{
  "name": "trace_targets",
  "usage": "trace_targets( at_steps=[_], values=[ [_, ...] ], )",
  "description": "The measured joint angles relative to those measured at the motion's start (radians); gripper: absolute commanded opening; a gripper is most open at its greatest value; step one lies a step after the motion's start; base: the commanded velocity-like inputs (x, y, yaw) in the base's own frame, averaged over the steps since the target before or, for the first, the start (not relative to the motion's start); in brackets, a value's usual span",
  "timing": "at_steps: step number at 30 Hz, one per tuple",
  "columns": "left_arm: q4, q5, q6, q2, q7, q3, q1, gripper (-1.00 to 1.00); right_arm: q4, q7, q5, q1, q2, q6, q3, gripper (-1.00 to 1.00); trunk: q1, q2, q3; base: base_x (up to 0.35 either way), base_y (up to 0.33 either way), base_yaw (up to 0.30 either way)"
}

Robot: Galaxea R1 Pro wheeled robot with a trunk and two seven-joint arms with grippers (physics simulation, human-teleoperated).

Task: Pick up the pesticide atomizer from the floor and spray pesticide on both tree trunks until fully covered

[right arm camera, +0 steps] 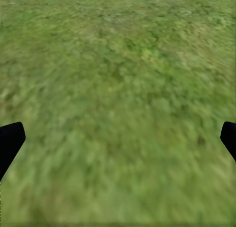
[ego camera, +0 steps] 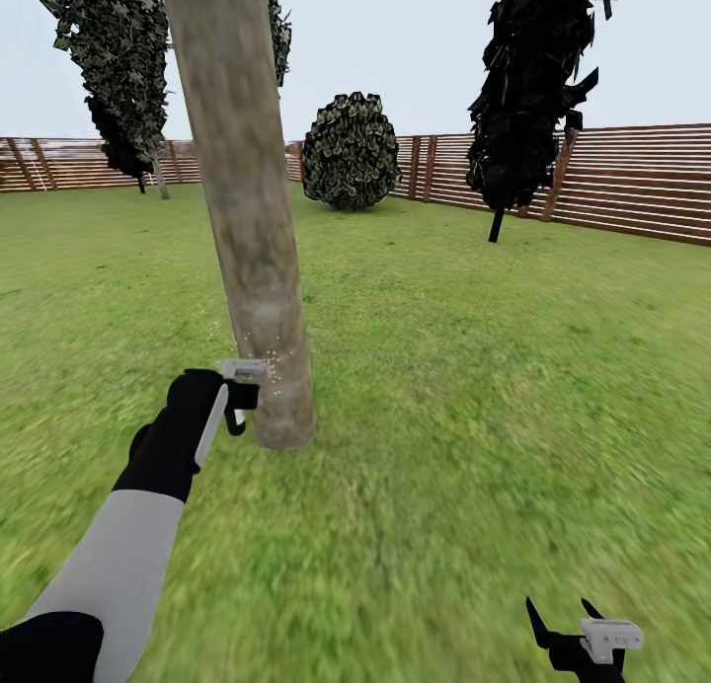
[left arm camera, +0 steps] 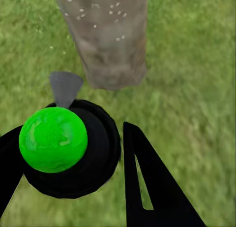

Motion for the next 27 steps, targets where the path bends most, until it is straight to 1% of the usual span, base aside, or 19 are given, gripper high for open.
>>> trace_targets(
  at_steps=[3, 4, 6, 8, 9, 10, 11, 12, 13, 14, 16, 18, 19, 21, 23, 24, 25, 26, 27],
  values=[
    [-0.002, -0.007, 0.0, 0.021, 0.0, 0.009, 0.0, -1.0, 0.0, 0.0, 0.0, 0.0, 0.0, 0.0, 0.0, 1.0, 0.0, 0.0, 0.0, 0.0, 0.0, 0.0],
    [-0.003, -0.01, 0.001, 0.04, 0.001, 0.011, 0.0, -1.0, 0.0, 0.0, 0.0, 0.0, 0.0, 0.0, 0.0, 1.0, 0.0, 0.0, 0.0, 0.0, 0.0, 0.0],
    [-0.003, -0.003, 0.002, 0.064, 0.0, 0.012, -0.006, -1.0, 0.0, 0.0, 0.0, 0.0, 0.0, 0.0, 0.0, 1.0, 0.0, 0.0, 0.0, 0.0, 0.0, 0.0],
    [-0.004, 0.004, 0.002, 0.071, -0.001, 0.012, -0.019, -1.0, 0.0, 0.0, 0.0, 0.0, 0.0, 0.0, 0.0, 1.0, 0.0, 0.0, 0.0, 0.0, 0.0, 0.0],
    [-0.004, 0.009, 0.002, 0.067, -0.002, 0.011, -0.023, -1.0, 0.0, 0.0, 0.0, 0.0, 0.0, 0.0, 0.0, 1.0, 0.0, 0.0, 0.0, 0.0, 0.0, 0.0],
    [-0.005, 0.011, 0.002, 0.063, -0.002, 0.011, -0.026, -1.0, 0.0, 0.0, 0.0, 0.0, 0.0, 0.0, 0.0, 1.0, 0.0, 0.0, 0.0, 0.0, 0.0, 0.0],
    [-0.011, 0.016, 0.001, 0.05, -0.002, 0.009, -0.028, -1.0, 0.0, 0.0, 0.0, 0.0, 0.0, 0.0, 0.0, 1.0, 0.0, 0.0, 0.0, 0.0, 0.0, 0.0],
    [-0.025, 0.015, 0.001, 0.016, -0.003, 0.006, -0.031, -1.0, 0.0, 0.0, 0.0, 0.0, 0.0, 0.0, 0.0, 1.0, 0.0, 0.0, 0.0, 0.0, 0.0, 0.0],
    [-0.03, 0.019, 0.001, -0.007, -0.002, 0.003, -0.032, -1.0, 0.0, 0.0, 0.0, 0.0, 0.0, 0.0, 0.0, 1.0, 0.0, 0.0, 0.0, 0.0, 0.0, 0.0],
    [-0.034, 0.009, 0.001, -0.035, -0.001, 0.002, -0.034, -1.0, 0.0, 0.0, 0.0, 0.0, 0.0, 0.0, 0.0, 1.0, 0.0, 0.0, 0.0, 0.0, 0.0, 0.0],
    [-0.037, 0.005, 0.002, -0.068, 0.001, 0.0, -0.044, -1.0, 0.0, 0.0, 0.0, 0.0, 0.0, 0.0, 0.0, 1.0, 0.0, 0.0, 0.0, 0.0, 0.0, 0.0],
    [-0.038, -0.003, 0.003, -0.071, 0.003, 0.0, -0.048, -1.0, 0.0, 0.0, 0.0, 0.0, 0.0, 0.0, 0.0, 1.0, 0.0, 0.0, 0.0, 0.0, 0.0, 0.0],
    [-0.038, -0.006, 0.003, -0.067, 0.003, 0.001, -0.05, -1.0, 0.0, 0.0, 0.0, 0.0, 0.0, 0.0, 0.0, 1.0, 0.0, 0.0, 0.0, 0.0, 0.0, 0.0],
    [-0.039, -0.028, 0.004, -0.046, 0.005, 0.007, -0.052, -1.0, 0.0, 0.0, 0.0, 0.0, 0.0, 0.0, 0.0, 1.0, 0.0, 0.0, 0.0, 0.0, 0.0, 0.0],
    [-0.04, -0.054, 0.006, 0.002, 0.003, 0.011, -0.053, -1.0, 0.0, 0.0, 0.0, 0.0, 0.0, 0.0, 0.0, 1.0, 0.0, 0.0, 0.0, 0.0, 0.0, 0.0],
    [-0.04, -0.054, 0.007, 0.019, 0.003, 0.013, -0.053, -1.0, 0.0, 0.0, 0.0, 0.0, 0.0, 0.0, 0.0, 1.0, 0.0, 0.0, 0.0, 0.0, 0.0, 0.0],
    [-0.04, -0.055, 0.008, 0.041, 0.003, 0.014, -0.053, -1.0, 0.0, 0.0, 0.0, 0.0, 0.0, 0.0, 0.0, 1.0, 0.0, 0.0, 0.0, 0.0, 0.0, 0.0],
    [-0.04, -0.056, 0.008, 0.057, 0.003, 0.014, -0.053, -1.0, 0.0, 0.0, 0.0, 0.0, -0.001, 0.0, 0.0, 1.0, 0.0, 0.0, 0.0, 0.0, 0.0, 0.0],
    [-0.041, -0.045, 0.008, 0.061, 0.004, 0.014, -0.052, -1.0, 0.0, 0.0, 0.0, 0.0, -0.001, 0.0, 0.0, 1.0, 0.0, 0.0, 0.0, 0.0, 0.0, 0.0]
  ],
)
